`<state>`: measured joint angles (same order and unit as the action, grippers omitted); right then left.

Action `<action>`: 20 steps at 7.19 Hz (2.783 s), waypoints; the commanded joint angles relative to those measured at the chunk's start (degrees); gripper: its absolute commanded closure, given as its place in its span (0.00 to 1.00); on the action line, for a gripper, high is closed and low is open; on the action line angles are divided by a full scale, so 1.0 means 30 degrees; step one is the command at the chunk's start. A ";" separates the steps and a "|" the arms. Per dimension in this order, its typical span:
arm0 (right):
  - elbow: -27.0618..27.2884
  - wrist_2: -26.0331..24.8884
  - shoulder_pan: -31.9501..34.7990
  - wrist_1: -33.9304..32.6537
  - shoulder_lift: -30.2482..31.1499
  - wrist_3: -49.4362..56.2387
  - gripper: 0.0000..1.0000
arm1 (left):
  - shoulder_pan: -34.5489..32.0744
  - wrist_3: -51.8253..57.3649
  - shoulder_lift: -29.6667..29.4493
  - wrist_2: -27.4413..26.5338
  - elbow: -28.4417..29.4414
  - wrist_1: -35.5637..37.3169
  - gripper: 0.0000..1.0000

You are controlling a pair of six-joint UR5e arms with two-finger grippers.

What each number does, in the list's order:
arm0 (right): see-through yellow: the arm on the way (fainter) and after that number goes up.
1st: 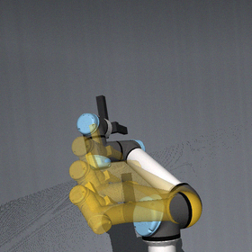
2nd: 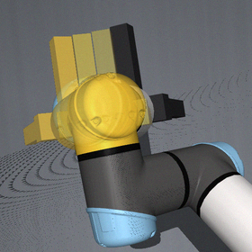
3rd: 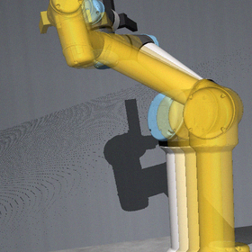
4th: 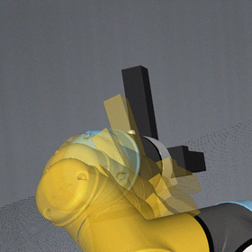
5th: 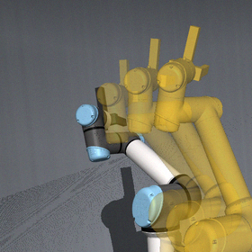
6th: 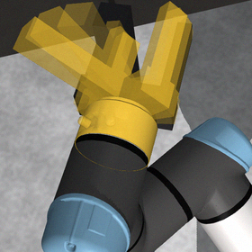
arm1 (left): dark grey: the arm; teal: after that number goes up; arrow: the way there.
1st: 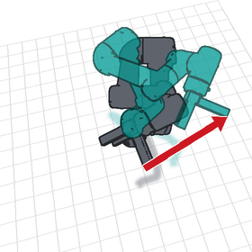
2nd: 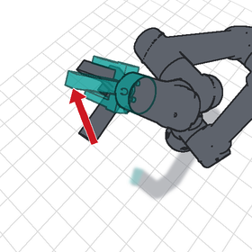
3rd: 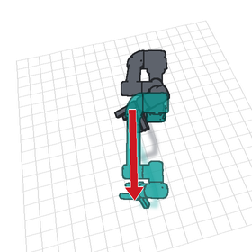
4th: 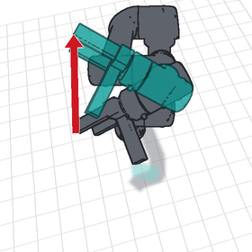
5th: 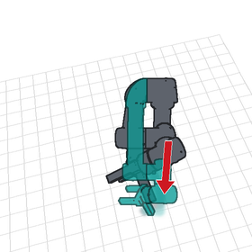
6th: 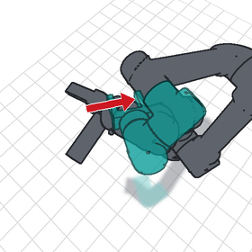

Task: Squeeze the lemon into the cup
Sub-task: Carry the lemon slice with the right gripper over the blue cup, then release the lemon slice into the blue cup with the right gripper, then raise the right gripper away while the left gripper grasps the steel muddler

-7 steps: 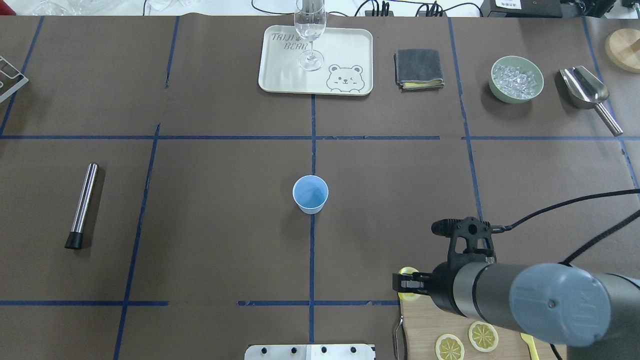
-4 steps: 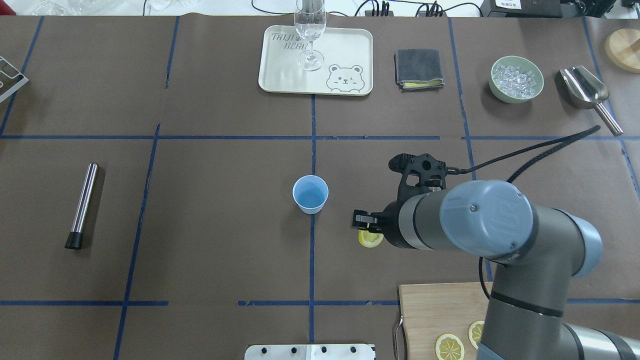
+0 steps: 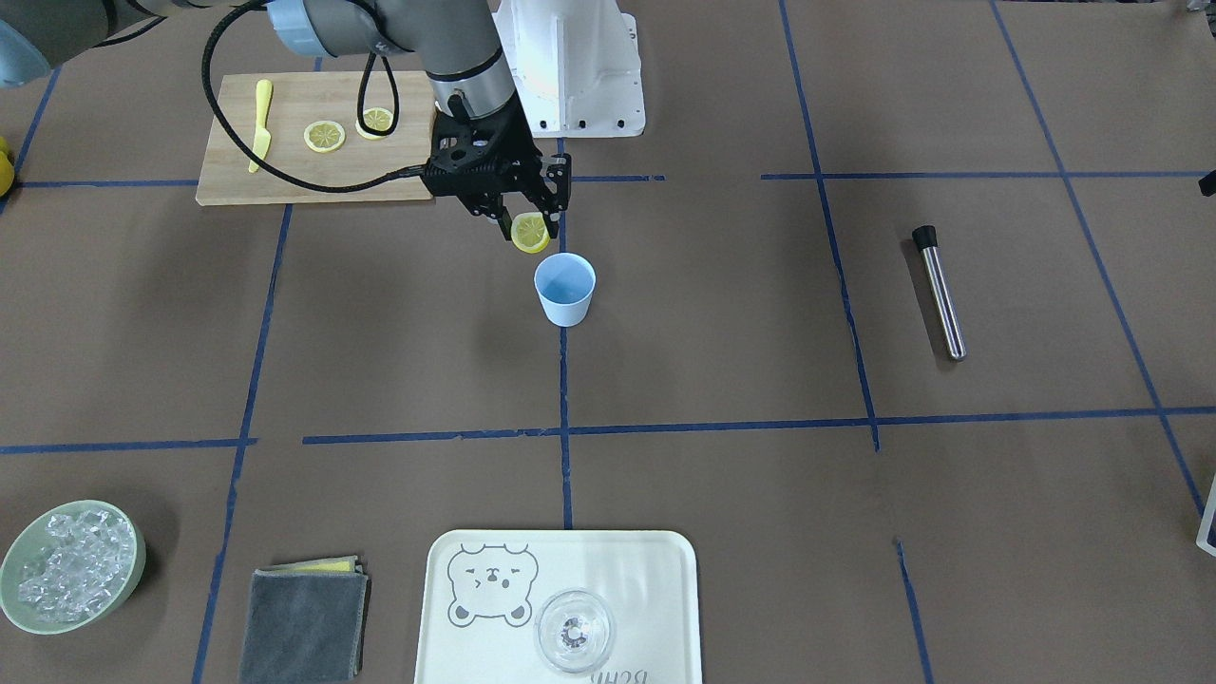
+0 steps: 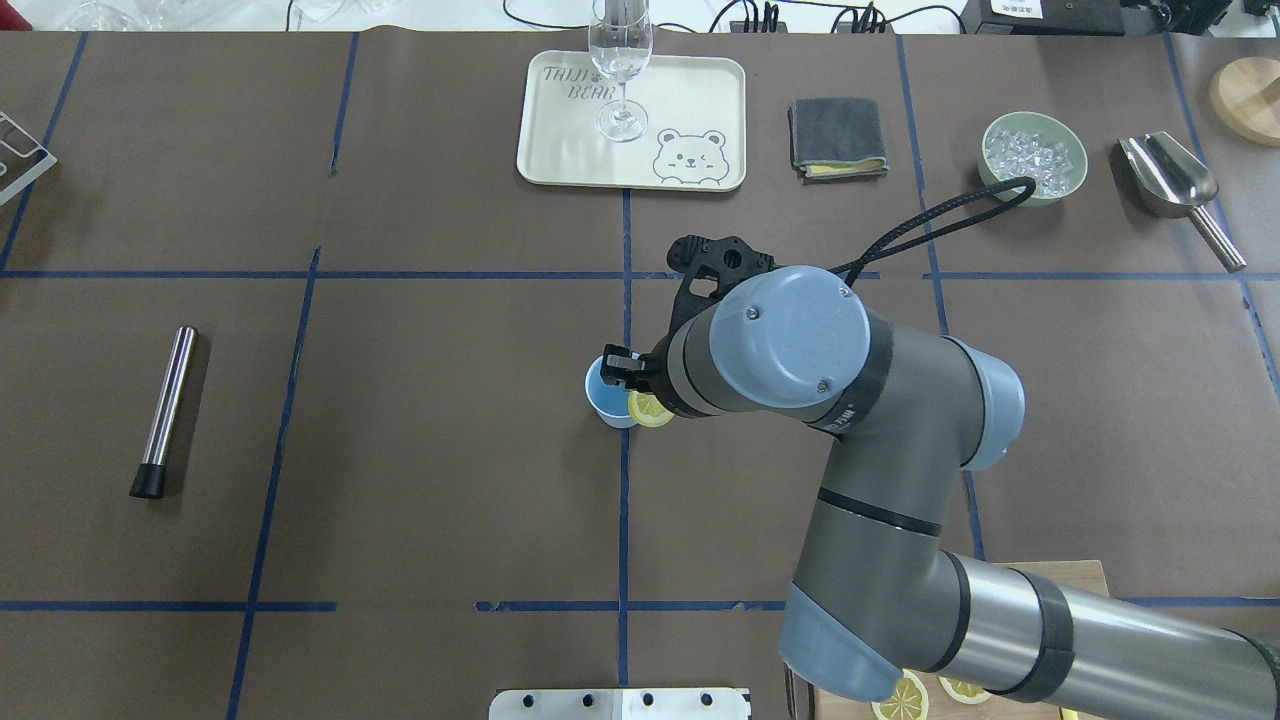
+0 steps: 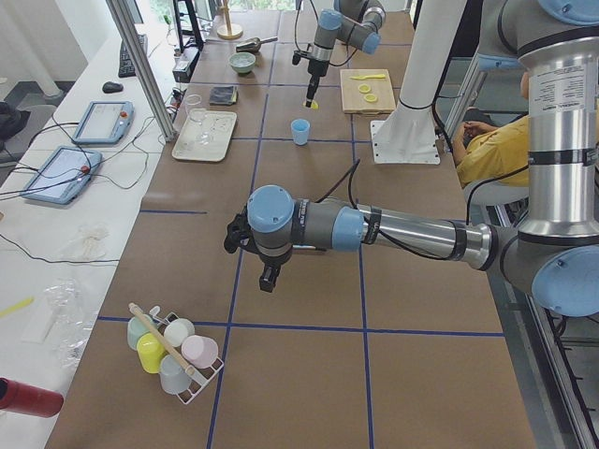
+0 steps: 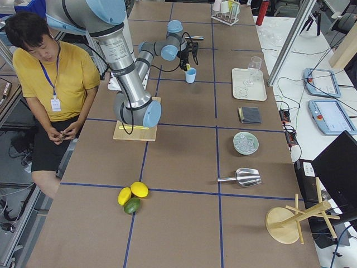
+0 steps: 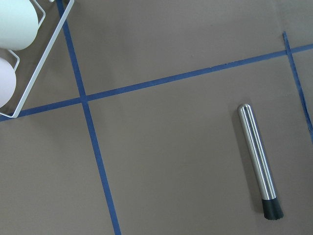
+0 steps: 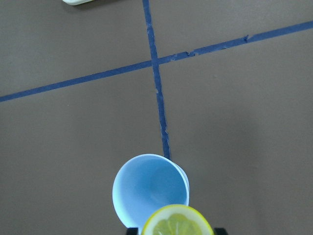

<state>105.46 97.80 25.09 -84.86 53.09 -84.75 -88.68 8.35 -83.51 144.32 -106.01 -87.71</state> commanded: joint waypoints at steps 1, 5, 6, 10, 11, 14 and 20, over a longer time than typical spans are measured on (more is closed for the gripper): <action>-0.1897 -0.0052 0.0043 0.1703 -0.0674 -0.0109 0.41 | 0.0000 -0.0028 0.0006 0.0000 -0.0083 -0.0001 0.00; -0.2545 -0.0053 0.0073 0.1743 -0.0996 -0.0022 0.35 | -0.0028 0.0001 0.0006 0.0000 -0.0113 -0.0001 0.00; -0.2547 -0.0053 0.0073 0.1743 -0.0967 0.0065 0.08 | 0.0000 -0.0028 0.0006 0.0000 -0.0113 -0.0001 0.00; -0.2402 0.0324 0.0566 0.1685 -0.1026 0.0065 0.00 | 0.0059 -0.0145 -0.0081 -0.0058 -0.0084 -0.0030 0.00; -0.2314 0.1865 0.1499 0.1598 -0.0736 0.0066 0.00 | 0.0378 -0.0174 -0.0227 -0.0146 0.0032 -0.0349 0.00; 0.1805 0.6766 0.5571 0.1480 0.4988 0.5167 0.00 | 0.3768 -0.4216 -0.0725 -0.1051 0.1701 -0.5474 0.00; 0.2580 1.0172 1.0590 0.1713 1.1629 1.5710 0.00 | 0.9630 -1.2855 -0.3385 -0.4746 0.4156 -0.7884 0.08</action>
<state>113.22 127.48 55.88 -80.01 86.15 -39.84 -62.50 -28.54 -91.11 130.10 -96.29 -111.97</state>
